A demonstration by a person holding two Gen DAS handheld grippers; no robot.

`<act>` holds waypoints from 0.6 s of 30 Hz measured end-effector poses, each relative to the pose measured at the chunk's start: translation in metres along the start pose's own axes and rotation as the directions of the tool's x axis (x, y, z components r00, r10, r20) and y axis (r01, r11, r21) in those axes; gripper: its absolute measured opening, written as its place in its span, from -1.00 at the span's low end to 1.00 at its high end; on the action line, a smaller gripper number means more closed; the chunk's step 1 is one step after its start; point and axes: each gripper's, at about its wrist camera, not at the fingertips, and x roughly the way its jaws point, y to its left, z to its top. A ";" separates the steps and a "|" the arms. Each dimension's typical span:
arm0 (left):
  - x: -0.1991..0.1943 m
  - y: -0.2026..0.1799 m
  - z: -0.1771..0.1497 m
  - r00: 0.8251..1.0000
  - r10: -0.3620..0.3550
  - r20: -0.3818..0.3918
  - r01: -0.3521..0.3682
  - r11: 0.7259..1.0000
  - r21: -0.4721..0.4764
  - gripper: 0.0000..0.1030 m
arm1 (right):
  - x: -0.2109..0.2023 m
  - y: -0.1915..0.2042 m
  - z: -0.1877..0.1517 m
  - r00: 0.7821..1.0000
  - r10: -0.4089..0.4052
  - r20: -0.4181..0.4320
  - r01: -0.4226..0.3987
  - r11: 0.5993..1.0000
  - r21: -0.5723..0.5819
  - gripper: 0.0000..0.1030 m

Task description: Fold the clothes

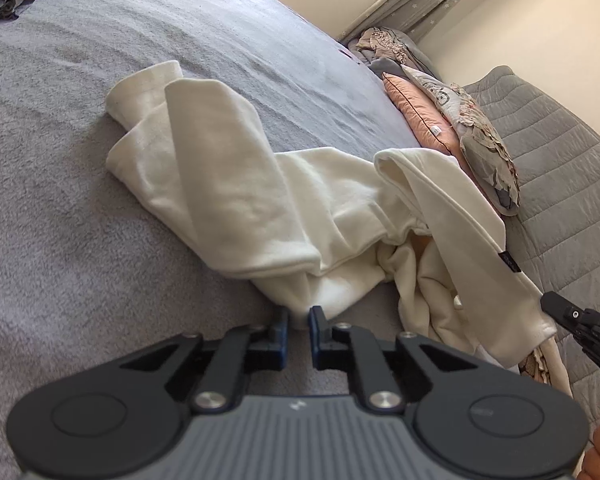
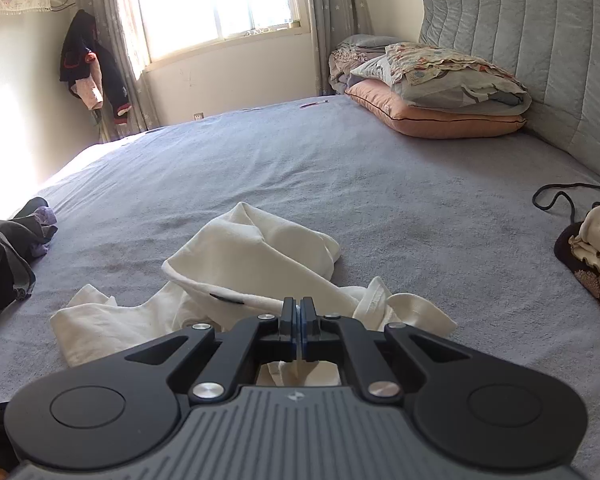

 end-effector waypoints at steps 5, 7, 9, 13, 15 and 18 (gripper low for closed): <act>-0.021 -0.006 0.009 0.993 0.069 0.094 -0.076 0.995 0.067 -1.00 | -0.012 -0.002 0.003 0.997 -0.040 0.062 0.040 0.999 -0.009 -0.95; -0.032 -0.003 0.018 0.988 0.077 0.133 -0.086 0.994 0.063 -1.00 | -0.016 -0.004 0.004 0.996 -0.052 0.079 0.052 0.999 -0.002 -0.95; -0.040 0.002 0.025 0.985 0.081 0.154 -0.088 0.995 0.043 -1.00 | -0.020 -0.006 0.005 0.994 -0.060 0.091 0.059 0.998 0.005 -0.95; -0.048 0.011 0.036 0.988 0.058 0.143 -0.057 0.998 -0.005 -1.00 | -0.027 -0.011 0.007 0.989 -0.084 0.120 0.083 0.996 0.017 -0.95; -0.047 0.009 0.034 0.994 0.034 0.108 -0.032 0.999 -0.012 -0.96 | -0.028 -0.013 0.008 0.987 -0.097 0.129 0.095 0.995 0.021 -0.95; -0.045 0.004 0.030 0.998 -0.001 0.055 0.002 1.000 -0.017 -0.59 | -0.024 -0.017 0.010 0.985 -0.114 0.128 0.112 0.993 0.029 -0.95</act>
